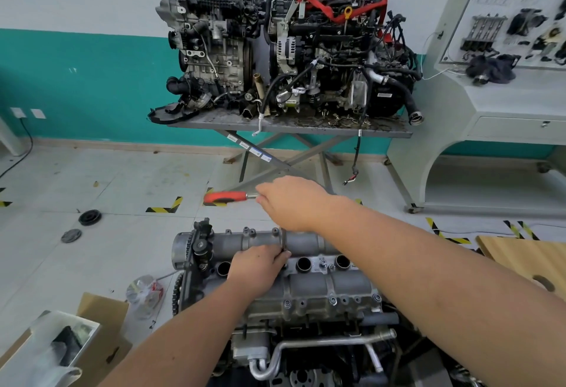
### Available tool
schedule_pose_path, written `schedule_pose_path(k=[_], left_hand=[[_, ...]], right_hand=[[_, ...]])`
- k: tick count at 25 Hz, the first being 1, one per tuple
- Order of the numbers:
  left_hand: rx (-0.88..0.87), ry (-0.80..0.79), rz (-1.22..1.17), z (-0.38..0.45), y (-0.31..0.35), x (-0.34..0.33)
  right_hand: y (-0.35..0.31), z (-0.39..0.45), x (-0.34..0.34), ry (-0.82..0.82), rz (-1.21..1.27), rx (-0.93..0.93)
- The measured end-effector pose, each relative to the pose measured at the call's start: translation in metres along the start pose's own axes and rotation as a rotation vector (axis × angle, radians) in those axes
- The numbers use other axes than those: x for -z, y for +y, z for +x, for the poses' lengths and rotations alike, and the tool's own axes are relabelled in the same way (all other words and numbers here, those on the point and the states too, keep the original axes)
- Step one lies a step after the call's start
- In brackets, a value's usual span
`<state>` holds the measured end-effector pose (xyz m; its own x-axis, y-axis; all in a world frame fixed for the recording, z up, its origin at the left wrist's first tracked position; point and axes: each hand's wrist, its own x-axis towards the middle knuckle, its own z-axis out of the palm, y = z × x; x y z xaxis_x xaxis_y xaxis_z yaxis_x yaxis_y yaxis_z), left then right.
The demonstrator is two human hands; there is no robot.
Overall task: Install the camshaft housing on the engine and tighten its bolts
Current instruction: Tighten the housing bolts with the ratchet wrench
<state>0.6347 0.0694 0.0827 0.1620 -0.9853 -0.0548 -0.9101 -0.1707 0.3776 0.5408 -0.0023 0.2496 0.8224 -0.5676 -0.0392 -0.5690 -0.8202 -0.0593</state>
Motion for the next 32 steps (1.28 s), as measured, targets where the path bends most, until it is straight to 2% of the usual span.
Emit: schedule_pose_path(k=[2, 5, 7, 9, 10, 11, 13, 15, 17, 19, 21, 24, 28, 30, 32], left_hand=[[-0.005, -0.002, -0.003, 0.0, 0.0, -0.001], [-0.001, -0.005, -0.018, 0.001, -0.002, -0.002], [-0.015, 0.0, -0.019, 0.002, -0.002, -0.003], [-0.023, 0.01, -0.015, 0.002, -0.002, -0.003], [-0.016, 0.012, -0.017, 0.002, -0.002, -0.003], [-0.005, 0.011, -0.018, 0.002, -0.003, -0.004], [0.004, 0.01, -0.015, 0.002, -0.004, -0.004], [0.023, 0.011, 0.006, 0.002, -0.004, -0.005], [0.035, 0.022, 0.021, 0.002, -0.003, -0.006], [0.038, 0.013, 0.016, 0.003, -0.003, -0.007], [0.023, -0.003, -0.11, 0.002, -0.003, -0.007], [0.015, -0.01, 0.001, -0.001, 0.0, -0.002], [0.01, -0.014, -0.007, -0.001, 0.0, 0.0], [0.011, -0.012, -0.025, 0.0, 0.0, -0.002], [0.008, -0.004, -0.027, -0.001, 0.0, -0.003]], right_hand=[[-0.001, 0.005, 0.003, -0.058, 0.336, -0.176], [-0.01, -0.001, -0.007, -0.047, 1.416, -0.508], [-0.013, -0.007, -0.021, 0.164, 1.98, -0.612], [-0.013, -0.009, -0.039, 0.391, 2.204, -0.578], [-0.014, -0.011, -0.046, 0.459, 2.173, -0.505], [-0.015, -0.013, -0.054, 0.505, 2.035, -0.432], [-0.015, -0.02, -0.069, 0.595, 1.521, -0.284], [-0.01, -0.022, -0.082, 0.798, 0.94, -0.087], [-0.006, -0.017, -0.086, 0.928, 0.497, 0.056], [-0.001, -0.016, -0.082, 0.916, 0.23, 0.108], [0.005, -0.018, -0.074, 0.821, 0.015, 0.124], [0.004, -0.023, -0.064, 0.626, -0.162, 0.046], [-0.003, -0.027, -0.04, 0.416, -0.209, -0.003], [-0.006, -0.02, -0.027, 0.318, -0.148, -0.042], [-0.009, -0.013, -0.018, 0.169, 0.057, -0.175]])
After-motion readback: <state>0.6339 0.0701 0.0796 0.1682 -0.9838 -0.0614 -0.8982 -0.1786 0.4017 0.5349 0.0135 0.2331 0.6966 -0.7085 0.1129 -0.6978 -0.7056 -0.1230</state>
